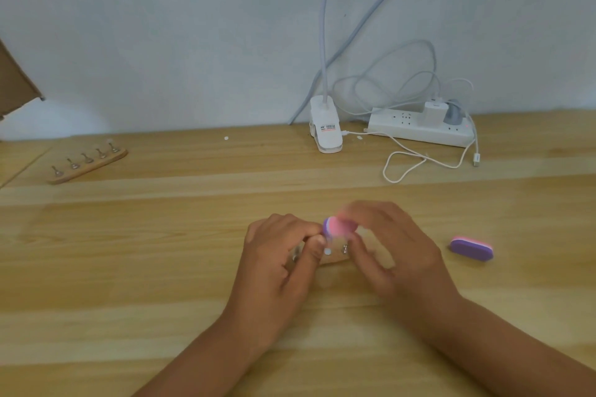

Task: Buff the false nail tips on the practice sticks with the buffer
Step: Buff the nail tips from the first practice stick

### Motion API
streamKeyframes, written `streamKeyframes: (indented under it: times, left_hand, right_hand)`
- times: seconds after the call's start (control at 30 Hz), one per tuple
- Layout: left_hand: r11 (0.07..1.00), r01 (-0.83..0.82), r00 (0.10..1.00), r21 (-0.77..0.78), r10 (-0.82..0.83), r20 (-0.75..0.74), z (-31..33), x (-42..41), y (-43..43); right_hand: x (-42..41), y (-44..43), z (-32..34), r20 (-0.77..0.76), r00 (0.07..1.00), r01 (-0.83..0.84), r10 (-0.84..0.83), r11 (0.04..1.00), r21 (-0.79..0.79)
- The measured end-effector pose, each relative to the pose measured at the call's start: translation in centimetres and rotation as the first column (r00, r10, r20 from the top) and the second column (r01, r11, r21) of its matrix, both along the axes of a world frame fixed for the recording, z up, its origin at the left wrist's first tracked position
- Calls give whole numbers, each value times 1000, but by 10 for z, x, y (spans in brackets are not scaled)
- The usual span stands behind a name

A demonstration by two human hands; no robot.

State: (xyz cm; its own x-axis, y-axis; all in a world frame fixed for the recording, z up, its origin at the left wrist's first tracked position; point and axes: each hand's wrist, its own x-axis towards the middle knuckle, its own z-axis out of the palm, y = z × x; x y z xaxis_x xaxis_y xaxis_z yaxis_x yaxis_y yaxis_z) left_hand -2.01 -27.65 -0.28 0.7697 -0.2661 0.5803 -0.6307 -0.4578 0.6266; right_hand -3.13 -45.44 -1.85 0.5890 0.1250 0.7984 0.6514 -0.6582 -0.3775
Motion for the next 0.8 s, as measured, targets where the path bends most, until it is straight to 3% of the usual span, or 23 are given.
streamKeyframes:
  times: [0.1, 0.3, 0.43, 0.8]
  left_hand:
    - [1000, -9, 1000, -26, 9, -2, 0, -2, -1]
    - [994, -48, 999, -94, 48, -10, 2, -2, 1]
    - [996, 6, 1000, -85, -7, -13, 2, -6, -3]
    - [995, -39, 998, -91, 35, -44, 2, -6, -3]
  right_hand:
    - [3, -7, 4, -122, 991, 64, -51, 993, 101]
    - [-4, 1, 2, -15, 999, -32, 33, 994, 104]
    - [-6, 5, 0, 92, 992, -88, 87, 996, 8]
    - [-2, 4, 1, 94, 995, -18, 15, 999, 30]
